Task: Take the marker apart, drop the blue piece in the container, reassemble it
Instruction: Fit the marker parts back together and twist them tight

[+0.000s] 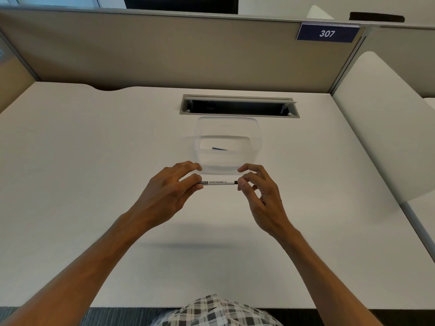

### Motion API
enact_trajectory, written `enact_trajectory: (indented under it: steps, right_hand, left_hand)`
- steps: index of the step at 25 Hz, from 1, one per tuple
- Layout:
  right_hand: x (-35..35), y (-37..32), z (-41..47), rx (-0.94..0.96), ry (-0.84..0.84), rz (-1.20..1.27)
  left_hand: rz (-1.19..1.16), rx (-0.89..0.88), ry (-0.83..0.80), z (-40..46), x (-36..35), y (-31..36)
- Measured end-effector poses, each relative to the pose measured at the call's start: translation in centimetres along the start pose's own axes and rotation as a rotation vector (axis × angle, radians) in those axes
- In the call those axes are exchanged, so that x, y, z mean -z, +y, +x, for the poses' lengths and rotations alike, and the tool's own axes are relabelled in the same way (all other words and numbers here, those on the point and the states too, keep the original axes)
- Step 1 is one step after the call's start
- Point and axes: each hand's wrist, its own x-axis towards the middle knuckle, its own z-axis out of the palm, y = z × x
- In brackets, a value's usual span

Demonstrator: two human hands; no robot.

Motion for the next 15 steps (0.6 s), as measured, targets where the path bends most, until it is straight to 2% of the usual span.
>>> enact_trajectory:
  steps: [9, 15]
  right_hand:
    - [-0.8, -0.3, 0.3, -0.024, 0.084, 0.069]
    - [-1.4, 0.1, -0.3, -0.013, 0.121, -0.034]
  left_hand:
    - [0.039, -0.029, -0.009, 0.0, 0.1, 0.3]
    - [0.020, -0.033, -0.036, 0.2, 0.1, 0.0]
